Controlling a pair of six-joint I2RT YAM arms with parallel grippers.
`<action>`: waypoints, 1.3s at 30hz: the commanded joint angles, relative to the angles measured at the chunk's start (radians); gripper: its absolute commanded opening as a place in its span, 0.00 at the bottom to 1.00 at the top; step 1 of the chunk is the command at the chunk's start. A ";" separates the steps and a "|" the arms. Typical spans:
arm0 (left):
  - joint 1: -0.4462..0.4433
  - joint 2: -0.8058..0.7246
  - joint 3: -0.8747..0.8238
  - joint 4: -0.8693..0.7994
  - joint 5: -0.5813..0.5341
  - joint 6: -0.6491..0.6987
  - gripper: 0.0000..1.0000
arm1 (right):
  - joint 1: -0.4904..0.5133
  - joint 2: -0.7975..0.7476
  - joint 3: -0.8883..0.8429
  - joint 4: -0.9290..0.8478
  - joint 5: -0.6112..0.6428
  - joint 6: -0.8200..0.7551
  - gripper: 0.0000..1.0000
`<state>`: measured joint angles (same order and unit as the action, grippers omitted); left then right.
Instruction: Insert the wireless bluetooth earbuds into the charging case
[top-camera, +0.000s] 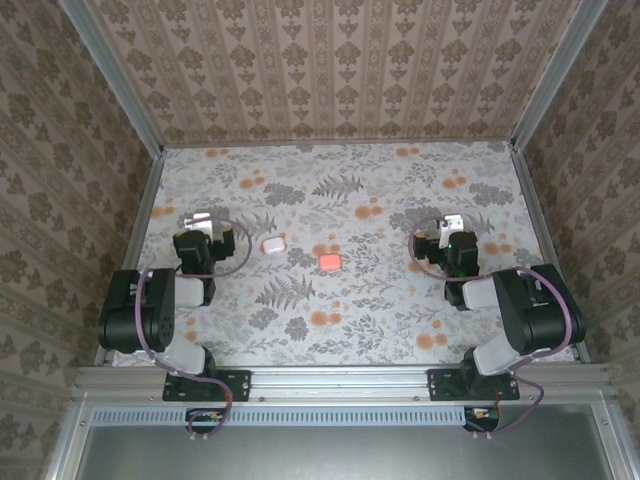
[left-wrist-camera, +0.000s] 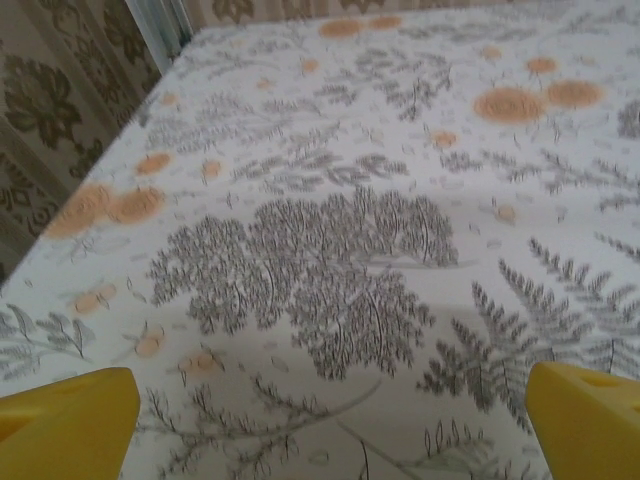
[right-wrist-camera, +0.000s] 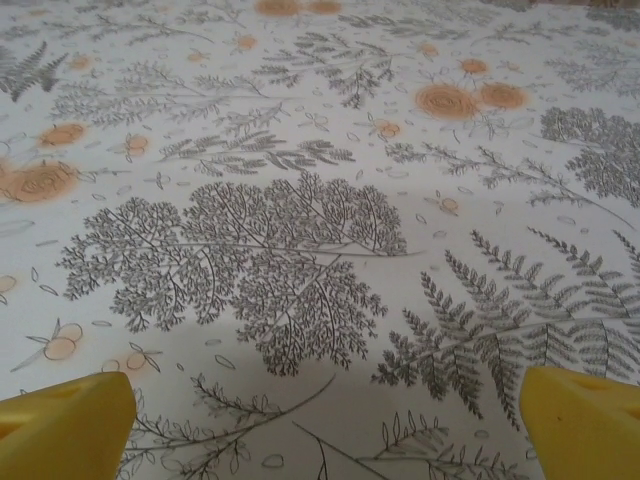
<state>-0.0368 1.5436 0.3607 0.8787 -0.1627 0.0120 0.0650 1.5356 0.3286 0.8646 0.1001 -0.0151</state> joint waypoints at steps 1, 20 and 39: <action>0.003 -0.011 0.018 0.015 -0.031 -0.012 1.00 | -0.060 -0.006 0.079 -0.011 -0.107 0.037 1.00; -0.009 -0.008 0.026 0.011 -0.028 0.008 1.00 | -0.068 -0.004 0.078 -0.006 -0.100 0.050 1.00; 0.001 -0.008 0.031 0.000 0.008 0.009 1.00 | -0.068 -0.004 0.078 -0.007 -0.100 0.051 1.00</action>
<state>-0.0387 1.5433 0.3668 0.8818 -0.1757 0.0124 -0.0059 1.5356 0.4000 0.8543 0.0174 0.0261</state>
